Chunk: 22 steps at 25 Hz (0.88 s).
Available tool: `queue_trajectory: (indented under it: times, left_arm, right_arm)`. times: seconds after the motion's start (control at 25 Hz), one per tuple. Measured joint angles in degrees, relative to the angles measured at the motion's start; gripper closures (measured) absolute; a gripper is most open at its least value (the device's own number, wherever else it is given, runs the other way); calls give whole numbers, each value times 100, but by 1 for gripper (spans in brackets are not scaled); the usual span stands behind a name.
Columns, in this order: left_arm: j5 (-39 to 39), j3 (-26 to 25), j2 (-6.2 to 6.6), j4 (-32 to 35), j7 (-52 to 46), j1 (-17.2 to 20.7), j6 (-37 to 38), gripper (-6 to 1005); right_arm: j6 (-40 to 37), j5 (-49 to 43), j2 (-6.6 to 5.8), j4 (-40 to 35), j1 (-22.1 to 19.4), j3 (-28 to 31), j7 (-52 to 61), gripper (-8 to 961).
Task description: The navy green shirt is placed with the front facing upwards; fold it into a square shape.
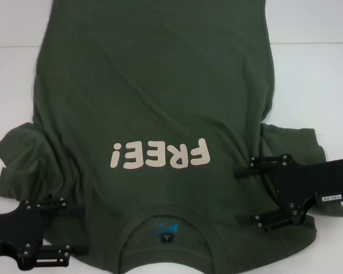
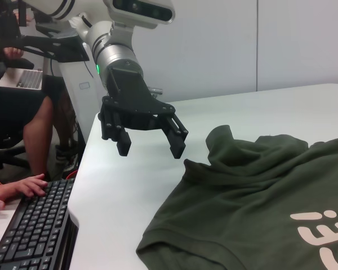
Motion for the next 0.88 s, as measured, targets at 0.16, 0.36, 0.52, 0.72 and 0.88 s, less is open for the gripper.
queue_trajectory:
  times: [0.16, 0.36, 0.52, 0.72, 0.88]
  left_arm:
    - [0, -19, 0, -2, -2, 11, -36, 233]
    - [0, -19, 0, -5, -4, 10, -102, 233]
    - [0, -18, 0, -5, -4, 1, -151, 234]
    - [-3, -17, 0, -5, -6, -4, -189, 234]
    - [-5, -33, 0, -5, -10, -8, -230, 234]
  right_arm:
    - [-3, 8, 2, 0, 12, -1, 0, 42]
    - [-6, 8, 3, 0, 12, -1, 0, 41]
    - [-7, 4, 3, 1, 10, -5, 0, 41]
    - [-5, 1, 3, 27, 8, -11, 0, 42]
    - [11, 1, 3, 28, 8, -17, 0, 41]
